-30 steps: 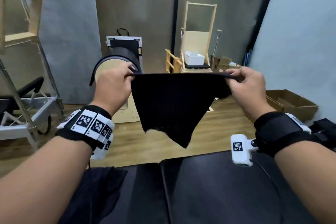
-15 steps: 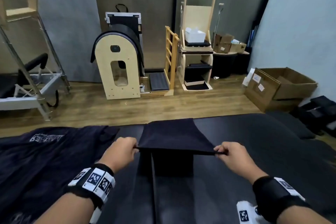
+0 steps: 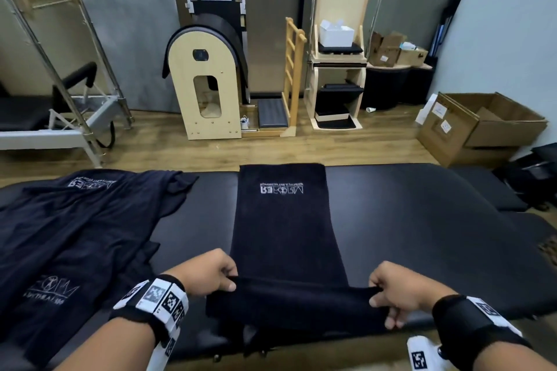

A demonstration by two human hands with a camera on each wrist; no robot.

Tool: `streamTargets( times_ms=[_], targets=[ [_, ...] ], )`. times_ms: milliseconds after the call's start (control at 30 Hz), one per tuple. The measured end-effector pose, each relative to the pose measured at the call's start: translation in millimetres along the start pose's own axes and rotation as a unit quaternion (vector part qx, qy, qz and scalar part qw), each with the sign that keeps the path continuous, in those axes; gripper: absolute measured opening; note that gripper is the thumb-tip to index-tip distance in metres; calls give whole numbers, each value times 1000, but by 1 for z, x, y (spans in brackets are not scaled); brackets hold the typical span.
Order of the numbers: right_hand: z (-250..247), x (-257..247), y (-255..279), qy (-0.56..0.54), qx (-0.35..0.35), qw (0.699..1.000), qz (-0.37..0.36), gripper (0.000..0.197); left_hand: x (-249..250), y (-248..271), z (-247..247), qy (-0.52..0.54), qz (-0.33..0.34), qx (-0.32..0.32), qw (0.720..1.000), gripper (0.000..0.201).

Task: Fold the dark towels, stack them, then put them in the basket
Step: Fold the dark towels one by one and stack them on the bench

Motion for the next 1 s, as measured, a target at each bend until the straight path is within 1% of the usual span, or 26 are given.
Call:
streamTargets(
  times_ms=[100, 167, 300, 400, 467, 633, 733, 800, 933, 1000],
  targets=[
    [-9, -7, -6, -2, 70, 997, -27, 6, -5, -6, -4, 3, -22, 44, 999, 12],
    [-17, -16, -13, -6, 105, 994, -42, 12, -8, -15, -11, 7, -24, 72, 997, 9],
    [-40, -36, -34, 20, 172, 983, -63, 20, -8, -42, -35, 6, -12, 121, 993, 9],
    [-60, -52, -61, 21, 215, 974, -64, 22, -13, -74, -56, 0, 1, 138, 990, 12],
    [-69, -60, -75, 22, 230, 971, -55, 21, -17, -96, -67, -1, 6, 144, 990, 16],
    [-99, -78, -113, -9, 272, 962, -28, 20, -25, -159, -102, 16, 17, 170, 985, 14],
    [-115, -88, -143, -42, 275, 960, -24, 19, -32, -198, -121, 15, 20, 174, 984, 15],
    [-122, -93, -163, -47, 264, 963, -17, 19, -37, -219, -129, 10, 13, 173, 985, 17],
    [-128, -95, -217, -31, 214, 976, 1, 16, -57, -263, -134, -7, -24, 163, 986, 15],
    [-128, -92, -243, -28, 173, 984, 15, 14, -68, -282, -130, -16, -45, 146, 988, 13]
  ],
)
Point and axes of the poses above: each hand's wrist, its own y-axis away from the middle knuckle, its own z-axis out of the palm, x = y × z, the point moved 4 cm from there along -y, towards the middle knuckle, and after that the axes turned 7 degrees about z, right-handed, at the moved point
